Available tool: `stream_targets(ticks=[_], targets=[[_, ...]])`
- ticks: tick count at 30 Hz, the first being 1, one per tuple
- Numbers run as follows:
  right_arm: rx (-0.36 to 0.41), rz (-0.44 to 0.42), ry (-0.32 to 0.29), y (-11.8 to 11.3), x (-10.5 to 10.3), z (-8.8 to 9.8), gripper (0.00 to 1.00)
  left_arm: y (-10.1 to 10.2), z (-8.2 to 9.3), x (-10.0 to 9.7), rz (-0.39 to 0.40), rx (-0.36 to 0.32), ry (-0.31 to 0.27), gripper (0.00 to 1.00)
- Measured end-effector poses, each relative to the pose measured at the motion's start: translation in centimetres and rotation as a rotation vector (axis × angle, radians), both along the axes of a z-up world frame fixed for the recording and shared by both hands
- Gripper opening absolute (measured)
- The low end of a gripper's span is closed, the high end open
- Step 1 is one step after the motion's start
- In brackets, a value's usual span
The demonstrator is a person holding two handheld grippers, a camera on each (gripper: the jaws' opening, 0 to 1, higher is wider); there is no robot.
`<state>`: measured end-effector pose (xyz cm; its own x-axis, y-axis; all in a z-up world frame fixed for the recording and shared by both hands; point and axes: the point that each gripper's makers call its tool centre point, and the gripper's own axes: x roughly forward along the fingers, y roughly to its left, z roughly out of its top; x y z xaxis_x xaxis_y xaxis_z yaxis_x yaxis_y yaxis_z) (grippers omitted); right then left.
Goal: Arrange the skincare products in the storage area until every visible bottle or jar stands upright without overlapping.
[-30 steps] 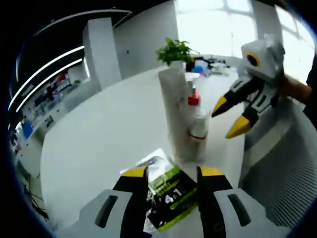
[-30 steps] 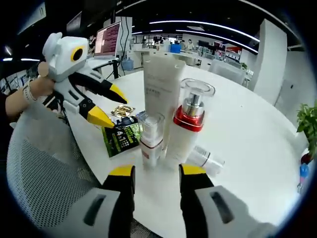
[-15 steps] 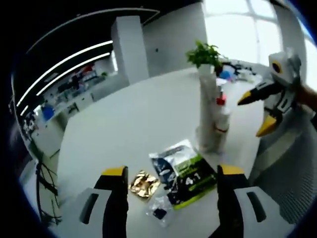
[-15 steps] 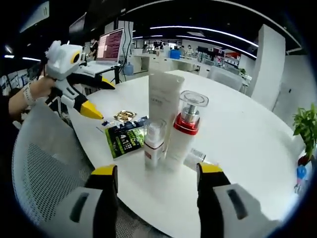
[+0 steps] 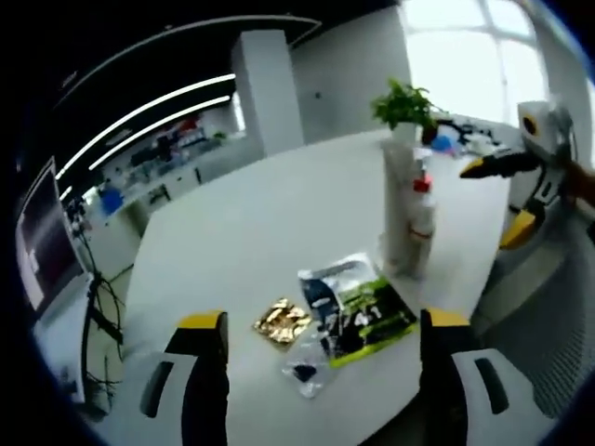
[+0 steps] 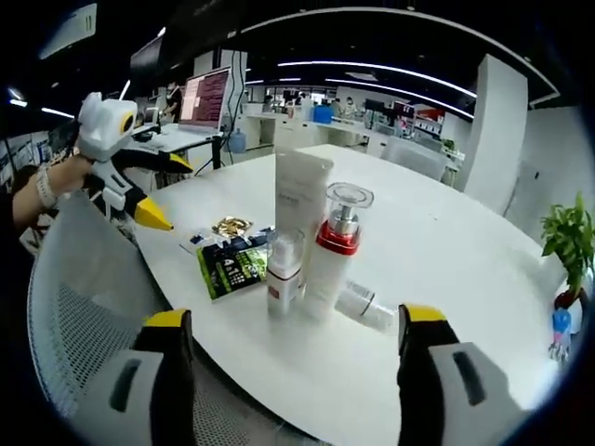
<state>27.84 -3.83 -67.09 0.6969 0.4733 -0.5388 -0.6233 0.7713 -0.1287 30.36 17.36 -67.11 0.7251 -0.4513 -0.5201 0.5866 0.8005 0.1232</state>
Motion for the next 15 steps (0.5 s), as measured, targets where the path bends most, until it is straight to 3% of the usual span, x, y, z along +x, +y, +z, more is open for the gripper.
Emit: stream_targets(ticks=[4, 15], targets=[[0.016, 0.011, -0.002, 0.1, -0.5, 0.2, 0.98, 0.4, -0.1, -0.5, 0.029, -0.001, -0.007, 0.9], [0.03, 0.042, -0.01, 0.6, -1.3, 0.2, 0.99, 0.6, 0.0, -1.8, 0.054, 0.031, -0.005, 0.91]])
